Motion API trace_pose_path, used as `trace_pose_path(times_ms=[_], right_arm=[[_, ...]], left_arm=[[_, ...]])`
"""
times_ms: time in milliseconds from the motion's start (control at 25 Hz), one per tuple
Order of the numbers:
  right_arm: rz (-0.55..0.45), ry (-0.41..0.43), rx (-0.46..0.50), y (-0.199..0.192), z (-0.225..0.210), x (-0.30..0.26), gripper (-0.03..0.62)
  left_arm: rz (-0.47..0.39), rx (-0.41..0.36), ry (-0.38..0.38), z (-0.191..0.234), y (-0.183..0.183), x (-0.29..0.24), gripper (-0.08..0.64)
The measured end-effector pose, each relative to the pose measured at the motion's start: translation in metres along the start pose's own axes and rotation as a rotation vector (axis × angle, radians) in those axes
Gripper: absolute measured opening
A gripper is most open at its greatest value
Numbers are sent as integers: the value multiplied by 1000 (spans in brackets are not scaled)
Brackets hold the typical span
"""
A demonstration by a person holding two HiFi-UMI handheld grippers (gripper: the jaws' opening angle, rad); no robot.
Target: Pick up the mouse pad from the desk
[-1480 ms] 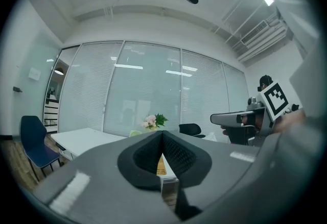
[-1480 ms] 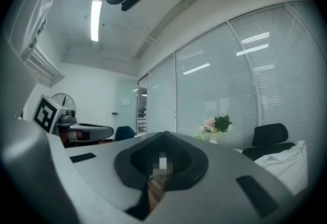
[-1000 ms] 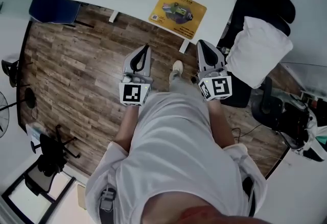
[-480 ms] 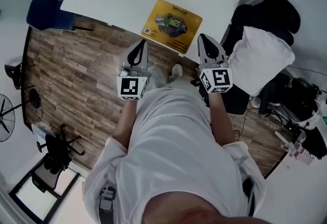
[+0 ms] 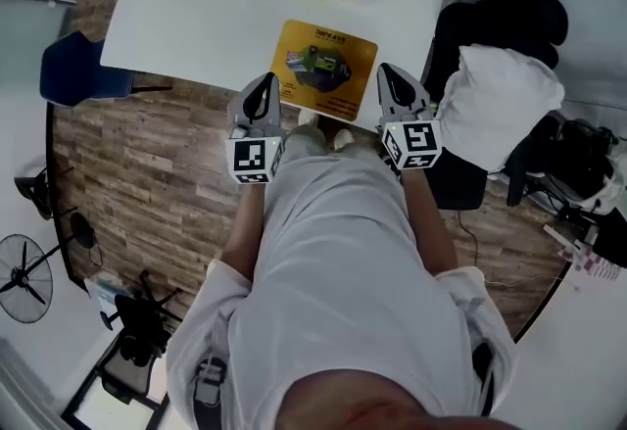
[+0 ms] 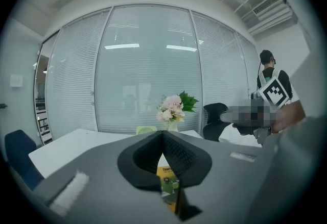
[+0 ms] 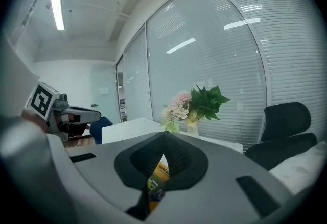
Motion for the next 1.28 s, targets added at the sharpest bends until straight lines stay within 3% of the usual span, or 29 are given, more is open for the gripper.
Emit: trace_pose_path(times_ms=[200,360,640,800,1000,1280], right_arm=[[46,-50,10,-10,-8,-24,-3],[108,-78,1,-29,-13,-47,-3],[252,-114,-33,-66,-24,-81,18],[360,-123,-84,-103,-31,-101,89],[511,-141,-121,-157,-37,-128,123],[675,-176,-211,-208,-39,-144,177]], left_arm=[[-1,-15,-55,11,-5,-37,-6],[49,-21,-102,16,-23,-66,-6],[238,-12,-140,30,-80,-109,-3],[358,13,-170,38,-118,-132,67],[525,56,-199,45,-175,-158,120],[602,71,-185,48,-205,-185,178]])
Point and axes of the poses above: the fingertips, and each gripper's own axes: x backward along the fingers, z to its left, y out of its top, the point moved 1 cm from there along x, backward along the fingers, and after that the axes turned 9 degrees about z, right-handed, at the moved point
